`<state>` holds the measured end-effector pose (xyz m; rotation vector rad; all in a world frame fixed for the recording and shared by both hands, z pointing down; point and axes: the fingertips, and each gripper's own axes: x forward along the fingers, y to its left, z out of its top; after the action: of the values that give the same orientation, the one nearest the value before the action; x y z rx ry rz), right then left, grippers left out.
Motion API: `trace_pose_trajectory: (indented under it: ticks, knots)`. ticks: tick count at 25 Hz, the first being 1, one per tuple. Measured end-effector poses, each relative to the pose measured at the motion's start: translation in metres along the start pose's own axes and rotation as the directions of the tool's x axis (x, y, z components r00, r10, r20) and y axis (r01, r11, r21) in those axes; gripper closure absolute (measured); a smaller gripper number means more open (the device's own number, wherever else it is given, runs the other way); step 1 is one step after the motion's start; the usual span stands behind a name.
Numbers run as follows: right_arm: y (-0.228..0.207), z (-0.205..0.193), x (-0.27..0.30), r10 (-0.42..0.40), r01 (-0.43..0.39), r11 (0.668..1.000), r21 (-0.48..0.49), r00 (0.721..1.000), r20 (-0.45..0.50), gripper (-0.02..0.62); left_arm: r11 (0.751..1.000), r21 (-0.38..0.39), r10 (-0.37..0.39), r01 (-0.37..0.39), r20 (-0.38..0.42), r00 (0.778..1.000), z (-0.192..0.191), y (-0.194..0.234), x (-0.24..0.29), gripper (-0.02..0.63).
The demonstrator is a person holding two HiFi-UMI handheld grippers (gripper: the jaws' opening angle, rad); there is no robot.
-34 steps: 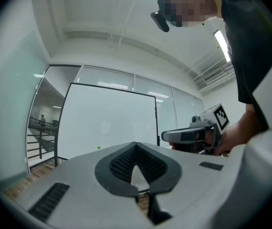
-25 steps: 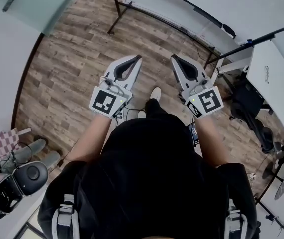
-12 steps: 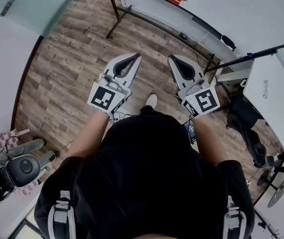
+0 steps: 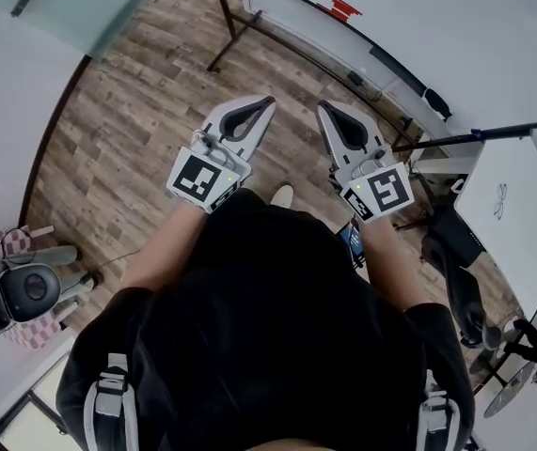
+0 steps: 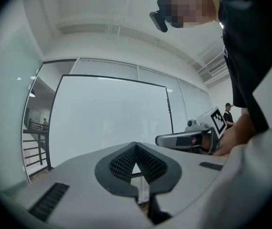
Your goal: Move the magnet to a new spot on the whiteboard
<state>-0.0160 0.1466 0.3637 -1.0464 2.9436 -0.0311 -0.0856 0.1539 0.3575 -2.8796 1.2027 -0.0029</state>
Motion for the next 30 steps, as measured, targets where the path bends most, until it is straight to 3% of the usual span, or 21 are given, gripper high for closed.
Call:
trace_pose_trajectory:
  ticks: [10, 19, 30]
  knots:
    - [-0.036, -0.005, 0.022, -0.007, 0.007, 1.0, 0.011, 1.0, 0.013, 0.595, 0.998, -0.001, 0.061, -0.061, -0.015, 0.998, -0.003, 0.038, 0.015, 0.604]
    - [-0.057, -0.01, 0.086, -0.043, 0.043, 0.999, 0.016, 0.999, -0.003, 0.595, 1.0, -0.023, 0.021, -0.021, 0.007, 1.0, -0.009, 0.106, 0.034, 0.604]
    - [-0.089, -0.013, 0.207, -0.115, 0.115, 0.993, 0.008, 0.993, -0.027, 0.595, 0.998, -0.02, -0.063, 0.063, 0.01, 0.998, -0.01, 0.233, 0.067, 0.604]
